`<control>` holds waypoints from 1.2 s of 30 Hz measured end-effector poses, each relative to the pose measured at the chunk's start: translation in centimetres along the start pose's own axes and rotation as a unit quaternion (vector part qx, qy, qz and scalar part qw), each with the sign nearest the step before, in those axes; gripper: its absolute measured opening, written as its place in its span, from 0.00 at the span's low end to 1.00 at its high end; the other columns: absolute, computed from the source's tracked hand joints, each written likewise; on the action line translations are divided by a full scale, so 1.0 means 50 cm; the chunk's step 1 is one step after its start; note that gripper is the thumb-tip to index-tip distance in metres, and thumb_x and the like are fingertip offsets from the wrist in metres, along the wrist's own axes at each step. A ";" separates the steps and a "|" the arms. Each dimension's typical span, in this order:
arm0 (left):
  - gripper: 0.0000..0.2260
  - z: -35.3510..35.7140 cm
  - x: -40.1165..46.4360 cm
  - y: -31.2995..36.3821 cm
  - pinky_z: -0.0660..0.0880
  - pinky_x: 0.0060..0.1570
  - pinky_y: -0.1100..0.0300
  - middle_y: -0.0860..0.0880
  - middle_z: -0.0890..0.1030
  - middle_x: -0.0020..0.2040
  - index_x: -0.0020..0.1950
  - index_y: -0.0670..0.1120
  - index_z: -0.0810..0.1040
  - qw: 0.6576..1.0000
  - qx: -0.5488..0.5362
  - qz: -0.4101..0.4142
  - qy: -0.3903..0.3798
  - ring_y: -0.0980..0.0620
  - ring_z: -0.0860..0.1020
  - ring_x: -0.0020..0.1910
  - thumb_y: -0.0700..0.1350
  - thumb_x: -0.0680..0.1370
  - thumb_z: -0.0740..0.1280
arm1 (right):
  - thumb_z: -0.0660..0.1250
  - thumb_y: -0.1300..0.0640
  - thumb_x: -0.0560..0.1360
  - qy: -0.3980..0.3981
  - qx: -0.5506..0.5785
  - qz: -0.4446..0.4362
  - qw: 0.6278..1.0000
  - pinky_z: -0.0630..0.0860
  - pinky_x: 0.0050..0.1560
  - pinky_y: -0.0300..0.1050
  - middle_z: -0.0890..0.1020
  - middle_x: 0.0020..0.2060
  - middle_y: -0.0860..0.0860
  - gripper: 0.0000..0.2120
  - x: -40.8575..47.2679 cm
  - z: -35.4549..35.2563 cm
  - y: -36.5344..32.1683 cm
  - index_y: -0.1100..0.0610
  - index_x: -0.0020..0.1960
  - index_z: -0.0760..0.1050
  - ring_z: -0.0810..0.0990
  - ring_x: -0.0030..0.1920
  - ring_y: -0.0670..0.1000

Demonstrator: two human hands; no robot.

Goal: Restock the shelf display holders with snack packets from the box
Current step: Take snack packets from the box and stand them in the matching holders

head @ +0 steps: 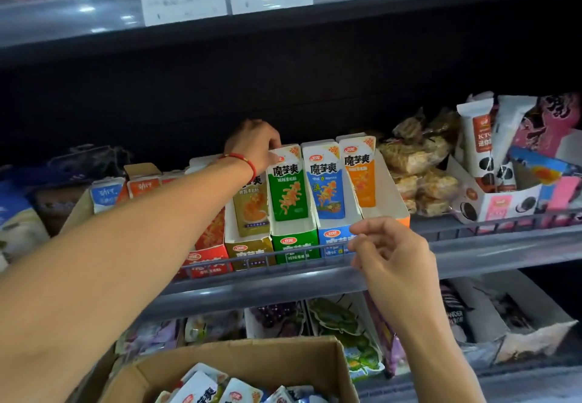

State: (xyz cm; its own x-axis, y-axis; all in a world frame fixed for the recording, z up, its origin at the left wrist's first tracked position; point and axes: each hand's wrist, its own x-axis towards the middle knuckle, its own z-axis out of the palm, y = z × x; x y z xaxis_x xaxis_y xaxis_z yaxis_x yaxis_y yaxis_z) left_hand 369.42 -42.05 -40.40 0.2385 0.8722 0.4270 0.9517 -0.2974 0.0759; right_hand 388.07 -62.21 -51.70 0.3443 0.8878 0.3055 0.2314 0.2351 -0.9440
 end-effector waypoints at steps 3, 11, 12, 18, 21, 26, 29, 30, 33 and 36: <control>0.09 0.004 -0.010 -0.006 0.73 0.55 0.49 0.46 0.76 0.61 0.56 0.51 0.82 1.000 0.009 0.004 0.023 0.44 0.74 0.65 0.45 0.77 0.74 | 0.69 0.62 0.79 -0.028 -0.033 0.000 0.999 0.84 0.46 0.54 0.85 0.37 0.48 0.10 -0.006 0.008 0.004 0.48 0.47 0.81 0.84 0.40 0.50; 0.09 -0.044 -0.314 -0.055 0.73 0.50 0.67 0.55 0.81 0.50 0.57 0.50 0.83 0.982 -0.148 0.109 0.031 0.57 0.78 0.48 0.40 0.80 0.68 | 0.70 0.59 0.78 -0.196 -0.128 -0.012 0.972 0.83 0.49 0.47 0.84 0.39 0.48 0.06 -0.038 0.080 0.007 0.49 0.50 0.81 0.84 0.42 0.48; 0.09 -0.041 -0.380 -0.069 0.71 0.52 0.69 0.56 0.82 0.52 0.57 0.51 0.83 0.979 -0.160 0.126 -0.031 0.59 0.78 0.49 0.41 0.80 0.68 | 0.70 0.58 0.78 -0.233 -0.157 -0.012 0.960 0.82 0.49 0.43 0.84 0.39 0.47 0.05 -0.046 0.097 0.007 0.49 0.50 0.81 0.83 0.42 0.46; 0.10 0.092 -0.666 -0.201 0.69 0.63 0.69 0.64 0.79 0.60 0.62 0.62 0.80 0.919 -0.125 0.070 -0.367 0.66 0.74 0.59 0.54 0.82 0.66 | 0.67 0.54 0.78 -0.485 -0.382 -0.013 0.787 0.80 0.57 0.50 0.85 0.52 0.52 0.09 -0.125 0.229 0.079 0.55 0.55 0.81 0.84 0.53 0.54; 0.14 0.140 -0.724 -0.251 0.72 0.66 0.60 0.56 0.79 0.64 0.67 0.58 0.78 0.885 -0.060 0.046 -0.460 0.55 0.76 0.65 0.51 0.81 0.66 | 0.71 0.50 0.78 -0.573 -0.451 -0.011 0.684 0.78 0.60 0.52 0.82 0.61 0.53 0.16 -0.182 0.274 0.167 0.55 0.63 0.79 0.80 0.61 0.57; 0.16 0.130 -0.731 -0.287 0.75 0.63 0.56 0.57 0.76 0.69 0.70 0.64 0.71 0.883 -0.050 0.023 -0.465 0.54 0.75 0.65 0.54 0.82 0.64 | 0.74 0.44 0.74 -0.549 -0.523 -0.003 0.652 0.74 0.65 0.59 0.76 0.65 0.55 0.30 -0.243 0.314 0.262 0.54 0.70 0.68 0.75 0.66 0.59; 0.18 0.120 -0.735 -0.295 0.74 0.66 0.53 0.55 0.73 0.73 0.72 0.64 0.69 0.886 -0.057 0.009 -0.461 0.52 0.74 0.67 0.53 0.83 0.63 | 0.72 0.41 0.75 -0.508 -0.529 -0.019 0.680 0.74 0.64 0.56 0.77 0.65 0.55 0.28 -0.268 0.336 0.281 0.54 0.67 0.68 0.76 0.65 0.59; 0.18 0.116 -0.735 -0.297 0.74 0.66 0.52 0.55 0.73 0.73 0.72 0.64 0.69 0.885 -0.060 0.007 -0.462 0.52 0.74 0.67 0.53 0.83 0.63 | 0.72 0.41 0.75 -0.502 -0.528 -0.018 0.685 0.73 0.64 0.56 0.76 0.65 0.55 0.28 -0.275 0.341 0.284 0.54 0.68 0.68 0.76 0.65 0.60; 0.18 0.104 -0.730 -0.299 0.75 0.65 0.51 0.53 0.73 0.73 0.73 0.64 0.69 0.886 -0.067 0.005 -0.458 0.52 0.74 0.67 0.53 0.83 0.63 | 0.71 0.43 0.77 -0.515 -0.521 -0.020 0.680 0.73 0.66 0.54 0.75 0.67 0.54 0.25 -0.292 0.350 0.292 0.52 0.70 0.72 0.76 0.65 0.59; 0.18 0.098 -0.724 -0.299 0.75 0.63 0.53 0.53 0.76 0.70 0.73 0.62 0.70 0.896 -0.066 0.002 -0.439 0.52 0.76 0.64 0.53 0.83 0.62 | 0.71 0.50 0.77 -0.511 -0.496 -0.020 0.702 0.76 0.61 0.51 0.79 0.62 0.53 0.15 -0.301 0.352 0.297 0.50 0.62 0.79 0.80 0.59 0.57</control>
State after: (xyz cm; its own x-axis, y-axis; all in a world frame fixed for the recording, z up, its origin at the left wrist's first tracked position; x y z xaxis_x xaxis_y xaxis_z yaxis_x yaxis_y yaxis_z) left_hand 347.52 -67.26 -61.39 0.3576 0.8226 -0.4421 0.9330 -0.2947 0.2064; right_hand 370.31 -65.10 -72.53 -0.3948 0.8283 -0.3976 0.9166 0.3255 -0.2322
